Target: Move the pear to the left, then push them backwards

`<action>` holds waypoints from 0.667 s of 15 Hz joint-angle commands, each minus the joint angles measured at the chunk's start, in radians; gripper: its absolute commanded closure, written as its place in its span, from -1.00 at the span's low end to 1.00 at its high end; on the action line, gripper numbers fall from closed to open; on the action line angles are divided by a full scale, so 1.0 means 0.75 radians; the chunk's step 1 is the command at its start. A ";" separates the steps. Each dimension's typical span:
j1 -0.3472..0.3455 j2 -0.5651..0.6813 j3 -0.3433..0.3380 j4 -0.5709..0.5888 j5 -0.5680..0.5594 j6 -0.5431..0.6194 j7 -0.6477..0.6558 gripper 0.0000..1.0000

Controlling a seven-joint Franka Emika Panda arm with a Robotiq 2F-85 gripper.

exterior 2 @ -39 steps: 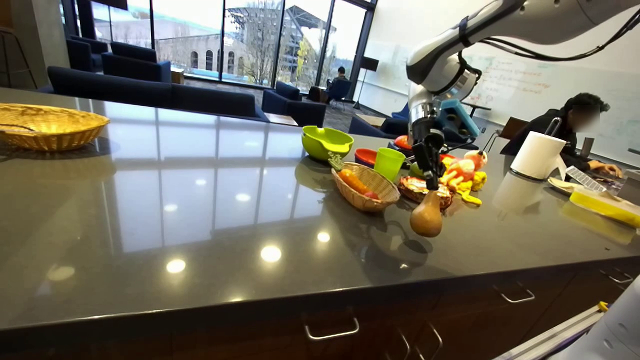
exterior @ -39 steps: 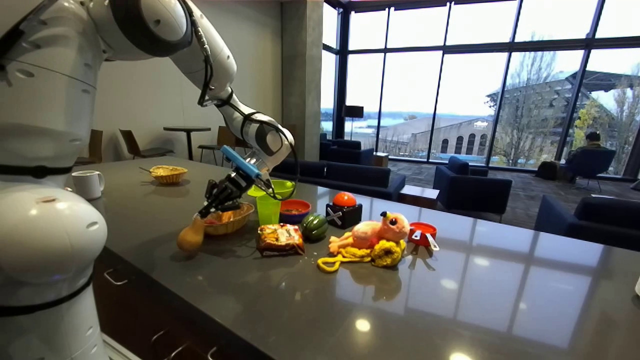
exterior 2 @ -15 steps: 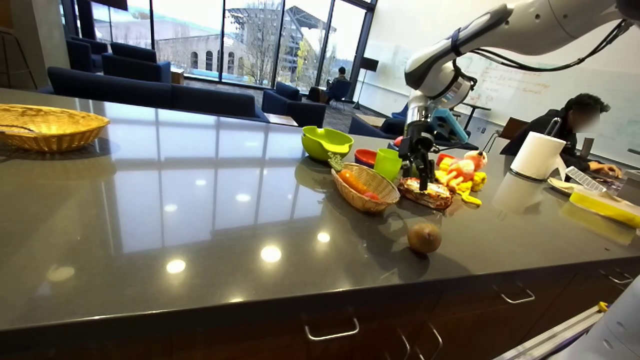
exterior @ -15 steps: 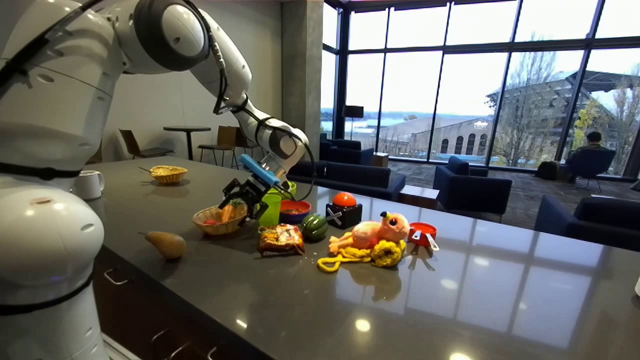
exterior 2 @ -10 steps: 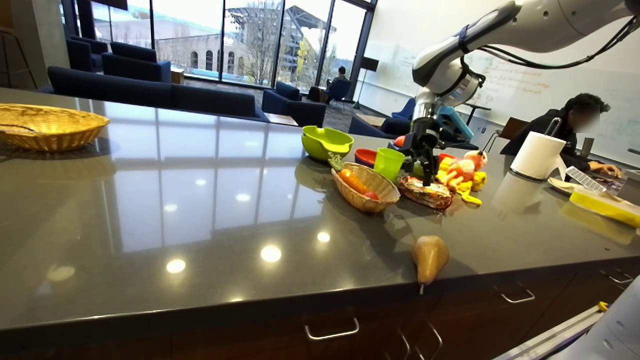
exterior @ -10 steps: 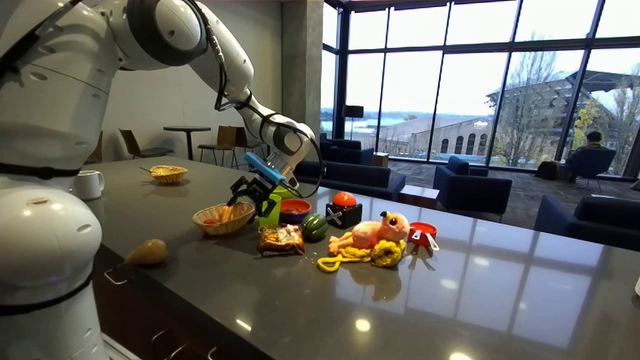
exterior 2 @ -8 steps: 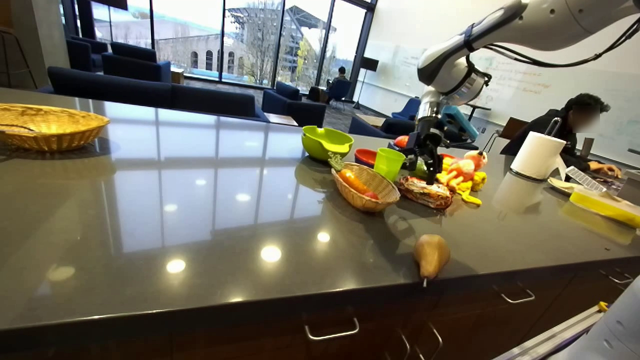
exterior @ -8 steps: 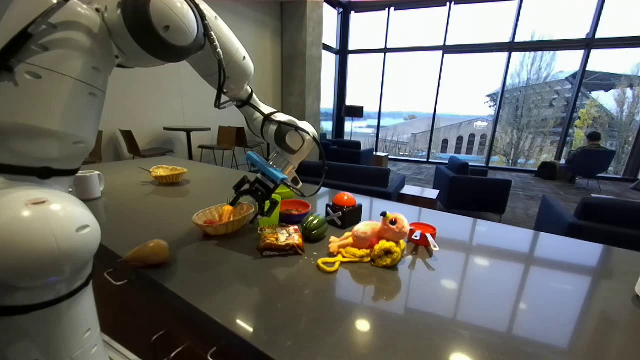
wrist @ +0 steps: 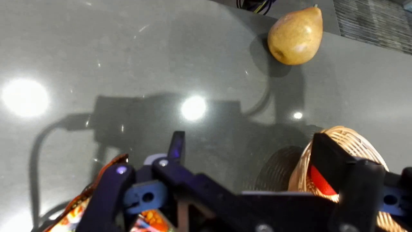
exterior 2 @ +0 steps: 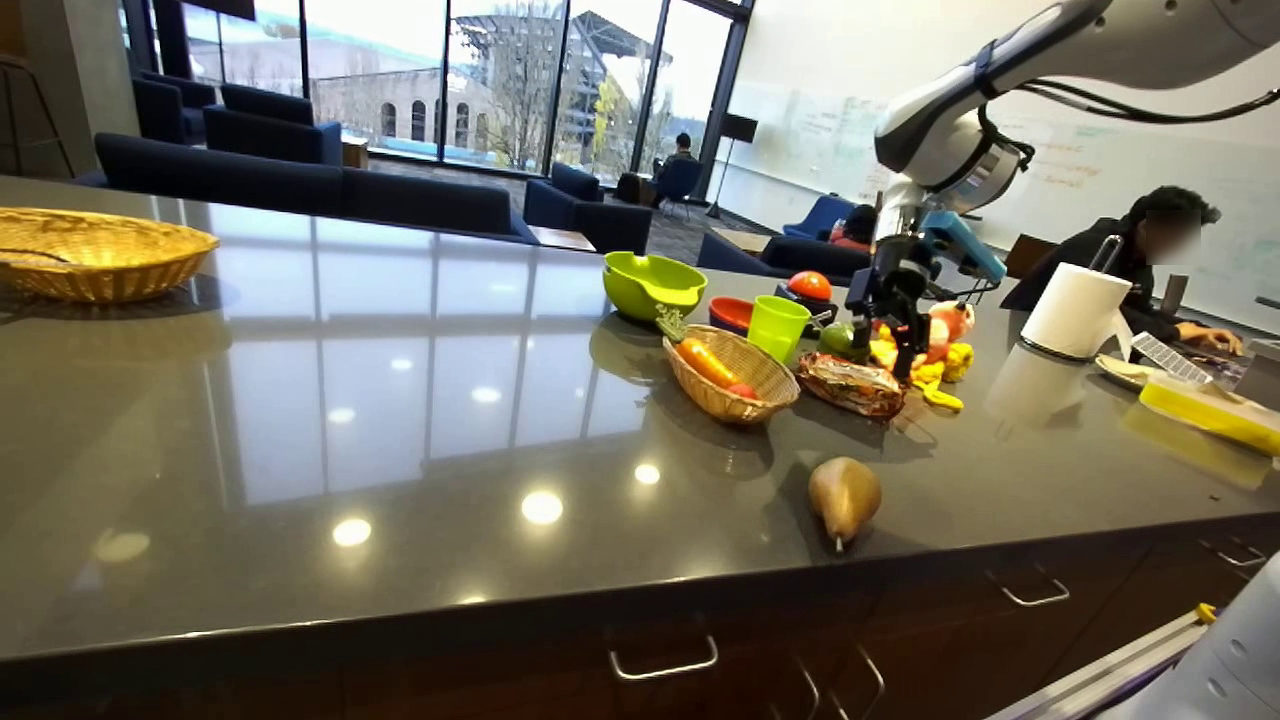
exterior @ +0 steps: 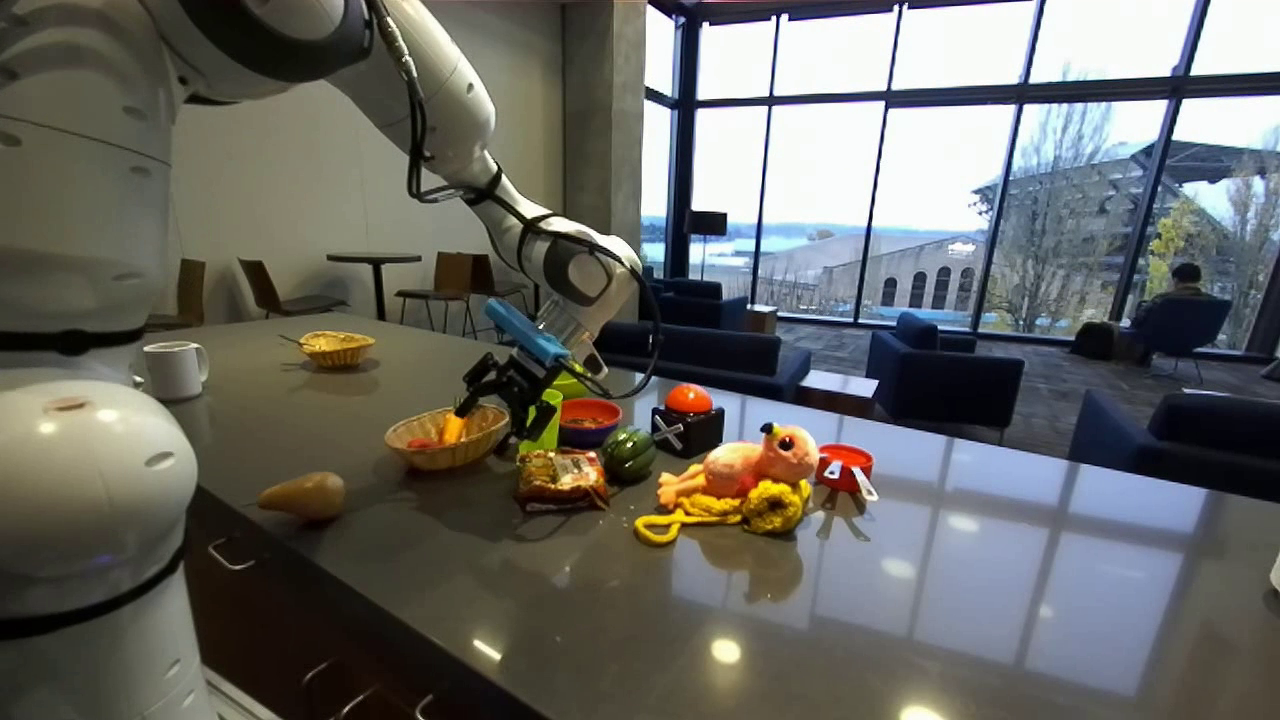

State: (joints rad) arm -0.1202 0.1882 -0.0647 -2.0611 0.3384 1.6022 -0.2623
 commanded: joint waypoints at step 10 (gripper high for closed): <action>0.028 -0.389 -0.009 -0.313 -0.091 0.019 0.160 -1.00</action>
State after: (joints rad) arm -0.1102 -0.0095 -0.0650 -2.2306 0.2864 1.6112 -0.1845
